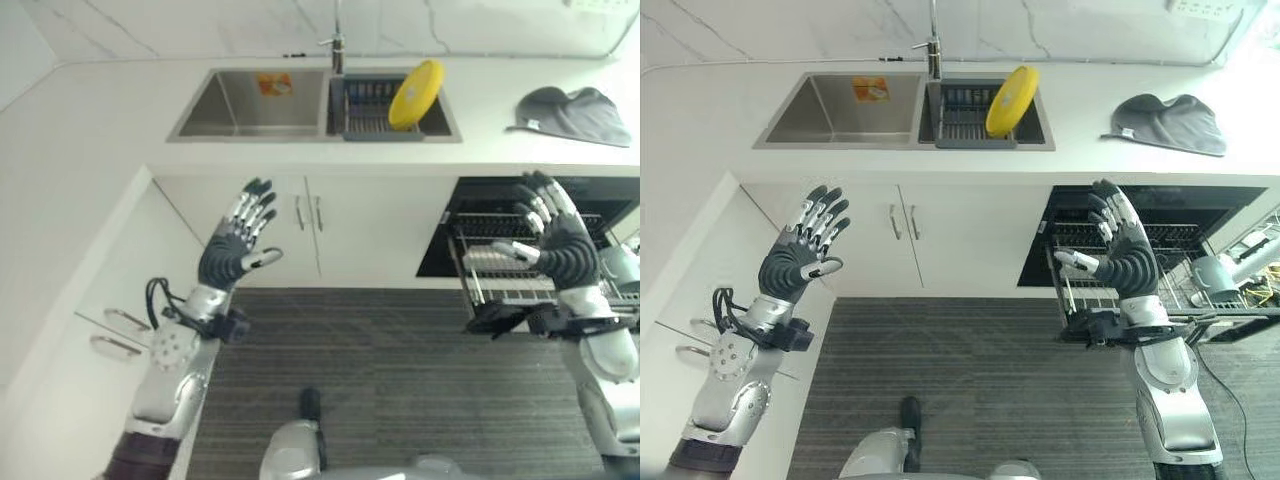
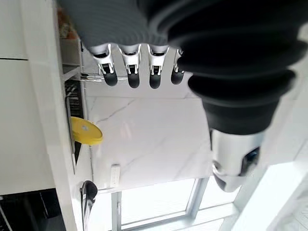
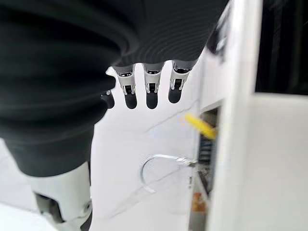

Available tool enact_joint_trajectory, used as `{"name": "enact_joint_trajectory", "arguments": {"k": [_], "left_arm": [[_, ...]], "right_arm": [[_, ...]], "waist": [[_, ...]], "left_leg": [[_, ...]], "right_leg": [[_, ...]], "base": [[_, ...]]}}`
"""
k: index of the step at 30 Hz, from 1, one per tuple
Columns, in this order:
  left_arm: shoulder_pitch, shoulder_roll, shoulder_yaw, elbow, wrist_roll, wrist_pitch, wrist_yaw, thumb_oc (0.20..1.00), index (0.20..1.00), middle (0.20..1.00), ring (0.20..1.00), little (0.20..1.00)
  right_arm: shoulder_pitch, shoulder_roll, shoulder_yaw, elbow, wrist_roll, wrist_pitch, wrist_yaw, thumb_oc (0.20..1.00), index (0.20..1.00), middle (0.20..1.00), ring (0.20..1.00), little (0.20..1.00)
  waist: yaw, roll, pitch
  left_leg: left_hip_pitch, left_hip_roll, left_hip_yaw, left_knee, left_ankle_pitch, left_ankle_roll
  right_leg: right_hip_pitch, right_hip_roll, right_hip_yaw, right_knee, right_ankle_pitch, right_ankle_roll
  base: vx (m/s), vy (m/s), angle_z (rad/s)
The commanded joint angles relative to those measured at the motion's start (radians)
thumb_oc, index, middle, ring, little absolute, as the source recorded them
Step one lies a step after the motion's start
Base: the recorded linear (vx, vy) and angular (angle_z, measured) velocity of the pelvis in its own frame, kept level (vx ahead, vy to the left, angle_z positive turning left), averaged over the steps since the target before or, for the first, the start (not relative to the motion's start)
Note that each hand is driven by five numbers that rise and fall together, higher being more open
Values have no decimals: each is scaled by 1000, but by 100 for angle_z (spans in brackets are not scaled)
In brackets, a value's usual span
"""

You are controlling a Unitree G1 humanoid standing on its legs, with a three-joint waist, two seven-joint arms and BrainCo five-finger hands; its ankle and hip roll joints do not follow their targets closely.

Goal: Place the dishes in the dishwasher.

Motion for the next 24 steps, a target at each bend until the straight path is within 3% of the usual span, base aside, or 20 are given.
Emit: {"name": "enact_joint_trajectory", "arguments": {"k": [1, 2, 4, 6, 7, 10, 11, 13, 14, 16, 18, 20, 24], "left_arm": [[57, -6, 21, -60, 12, -5, -15, 1000, 1000, 1000, 1000, 1000], [51, -7, 36, -66, 34, 14, -20, 1000, 1000, 1000, 1000, 1000], [44, -9, 38, -70, 70, 25, -12, 1000, 1000, 1000, 1000, 1000], [42, -6, 39, -72, 103, 33, -10, 1000, 1000, 1000, 1000, 1000], [44, 1, 44, -83, 124, 49, -1, 1000, 1000, 1000, 1000, 1000], [65, -8, 58, -91, 127, 62, 1, 1000, 1000, 1000, 1000, 1000], [65, -7, 56, -92, 135, 62, 8, 1000, 1000, 1000, 1000, 1000], [60, 5, 47, -97, 144, 70, 27, 1000, 1000, 1000, 1000, 1000], [56, 11, 42, -87, 133, 64, 31, 1000, 1000, 1000, 1000, 1000], [54, 12, 38, -82, 122, 56, 30, 1000, 1000, 1000, 1000, 1000], [53, 3, 19, -82, 161, 41, 43, 1000, 1000, 1000, 1000, 1000], [67, 5, 19, -85, 168, 23, 40, 1000, 1000, 1000, 1000, 1000], [63, 7, 9, -88, 157, 40, 39, 1000, 1000, 1000, 1000, 1000]], "right_arm": [[-56, -48, -19, 23, 6, -29, -45, 1000, 1000, 1000, 1000, 1000], [-55, -19, -18, 27, -8, -36, -41, 1000, 1000, 1000, 1000, 1000], [-56, -2, -14, 28, -26, -36, -41, 1000, 1000, 1000, 1000, 1000], [-56, 5, -13, 33, -26, -37, -41, 1000, 1000, 1000, 1000, 1000], [-43, 8, -24, 31, -17, -38, -25, 1000, 1000, 1000, 1000, 1000], [-31, 19, -21, 29, -25, -43, 0, 1000, 1000, 1000, 1000, 1000], [-32, 20, -17, 31, -26, -48, 3, 1000, 1000, 1000, 1000, 1000], [-35, -1, -21, 34, -2, -51, 14, 1000, 1000, 1000, 1000, 1000], [-48, -13, -20, 43, 13, -50, 20, 1000, 1000, 1000, 1000, 1000], [-47, -13, -24, 51, 17, -53, 26, 1000, 1000, 1000, 1000, 1000], [-36, -5, -16, 51, 10, -58, 14, 1000, 1000, 1000, 1000, 1000], [-9, 0, -23, 46, 18, -69, 13, 1000, 1000, 1000, 1000, 1000], [3, 3, -19, 46, 2, -54, -19, 1000, 1000, 1000, 1000, 1000]], "waist": [[2, 37, -88], [9, 32, -98], [9, 32, -103], [5, 37, -105], [2, 49, -106], [-7, 63, -97], [-6, 62, -97], [-5, 54, -95], [-9, 46, -90], [-30, 36, -84], [-60, 30, -72], [-75, 25, -64], [-94, 18, -82]], "left_leg": [[47, 70, -76, -84, -31, -58], [54, 39, -88, -84, -45, -30], [61, 19, -94, -84, -56, -12], [77, 6, -90, -84, -67, 0], [100, -13, -91, -84, -82, 16], [137, -16, -67, -84, -108, 28], [139, -17, -62, -84, -111, 27], [145, -16, -56, -84, -116, 18], [159, -13, -47, -84, -131, 9], [178, -15, -42, -84, -156, 4], [207, -22, -62, -84, -182, 10], [232, -23, -72, -84, -203, 19], [274, -8, -52, -84, -233, 14]], "right_leg": [[-16, 133, -19, -20, -98, 11], [-46, 115, -19, 47, -76, 25], [-83, 103, -14, 116, -55, 27], [-127, 97, -14, 199, -31, 23], [-182, 89, -25, 324, -8, 11], [-273, 82, -49, 459, 11, -6], [-281, 83, -58, 434, 1, -10], [-267, 94, -101, 269, -26, -18], [-276, 89, -128, 157, 7, -4], [-303, 100, -109, 40, 65, 17], [-375, 100, -65, -29, 155, 37], [-421, 97, -57, -27, 207, 47], [-362, 124, -51, -89, 186, 43]], "base": [[217, 343, 45], [197, 324, 30], [187, 341, 10], [188, 353, 5], [199, 351, -1], [169, 271, 0], [145, 76, -35], [147, -78, -51], [164, -148, -40], [183, -162, -62], [276, -244, -21], [312, -317, 24], [337, -375, 42]]}}
